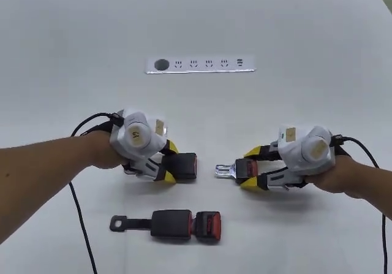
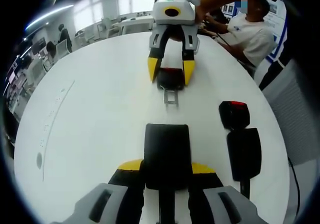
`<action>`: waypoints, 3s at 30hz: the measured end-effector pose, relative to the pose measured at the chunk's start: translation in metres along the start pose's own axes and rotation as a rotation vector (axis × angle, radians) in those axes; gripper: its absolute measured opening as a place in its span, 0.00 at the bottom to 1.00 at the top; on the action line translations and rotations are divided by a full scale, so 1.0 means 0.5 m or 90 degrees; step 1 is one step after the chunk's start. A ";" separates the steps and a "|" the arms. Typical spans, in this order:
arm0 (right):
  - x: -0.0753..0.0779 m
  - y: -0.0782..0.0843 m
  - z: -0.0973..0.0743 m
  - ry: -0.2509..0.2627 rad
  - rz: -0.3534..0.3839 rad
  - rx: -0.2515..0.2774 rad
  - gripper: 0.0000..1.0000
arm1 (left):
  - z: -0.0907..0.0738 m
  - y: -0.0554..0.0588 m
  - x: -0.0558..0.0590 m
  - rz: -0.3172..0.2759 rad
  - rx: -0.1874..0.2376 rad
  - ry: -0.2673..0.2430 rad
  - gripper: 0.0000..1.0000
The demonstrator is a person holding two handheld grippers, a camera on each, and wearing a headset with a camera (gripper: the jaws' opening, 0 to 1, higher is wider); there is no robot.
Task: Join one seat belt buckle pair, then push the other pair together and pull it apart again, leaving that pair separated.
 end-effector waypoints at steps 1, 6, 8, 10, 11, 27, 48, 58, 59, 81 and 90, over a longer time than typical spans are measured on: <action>-0.001 0.002 -0.003 0.000 0.000 -0.001 0.35 | 0.000 -0.001 0.001 0.000 0.000 0.000 0.34; 0.004 0.017 -0.015 0.004 0.003 -0.006 0.35 | 0.000 0.002 -0.002 0.000 -0.001 0.000 0.34; 0.003 0.020 -0.019 0.005 0.002 -0.008 0.35 | 0.000 0.003 -0.003 0.001 -0.002 0.000 0.34; 0.009 0.026 -0.022 0.007 0.004 -0.011 0.35 | 0.000 0.004 -0.004 0.001 -0.003 0.000 0.34; 0.007 0.027 -0.025 0.008 0.003 -0.011 0.35 | 0.000 0.004 -0.004 0.000 -0.003 0.000 0.34; 0.023 0.066 -0.075 0.022 0.021 -0.023 0.35 | -0.001 0.006 -0.003 -0.001 -0.011 0.001 0.34; 0.048 0.031 -0.105 0.144 0.070 -0.037 0.66 | -0.038 -0.036 0.017 -0.144 0.075 -0.025 0.69; 0.062 -0.050 -0.183 0.322 0.237 0.074 0.80 | -0.135 -0.072 0.040 -0.243 0.238 -0.162 1.00; 0.059 -0.052 -0.187 0.333 0.244 0.080 0.80 | -0.150 -0.075 0.046 -0.261 0.261 -0.182 1.00; -0.089 -0.120 -0.268 0.453 0.316 0.166 1.00 | -0.276 -0.005 0.246 -0.364 0.434 -0.374 1.00; -0.137 -0.122 -0.281 0.448 0.289 0.166 1.00 | -0.309 0.032 0.311 -0.379 0.491 -0.426 1.00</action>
Point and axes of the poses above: the centre of the closed fingertips' face, and the gripper's own axes: z roughly forward along the fingers, x roughly to its right, y roughly out of its underside, the point moved 1 cm from there along -z, roughly backward along the fingers, and after that the axes turned 13 degrees about y, right-handed, at the moved point
